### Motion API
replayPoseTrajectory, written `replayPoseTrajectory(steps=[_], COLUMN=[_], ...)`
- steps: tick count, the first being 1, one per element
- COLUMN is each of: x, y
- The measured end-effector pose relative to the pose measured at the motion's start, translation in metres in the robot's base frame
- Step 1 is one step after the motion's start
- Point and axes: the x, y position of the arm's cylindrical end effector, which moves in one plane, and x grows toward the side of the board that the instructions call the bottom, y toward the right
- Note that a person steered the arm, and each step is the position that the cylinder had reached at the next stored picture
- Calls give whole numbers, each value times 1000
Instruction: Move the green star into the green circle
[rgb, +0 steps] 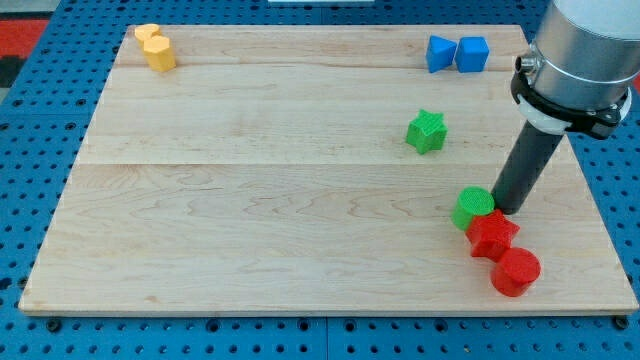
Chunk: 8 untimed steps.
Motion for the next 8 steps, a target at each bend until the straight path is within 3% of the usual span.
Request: replayPoseTrajectory(steps=[1, 2, 3, 5, 6, 8], x=[-59, -100, -101, -137, -107, -62], y=[51, 22, -54, -88, -171, -245])
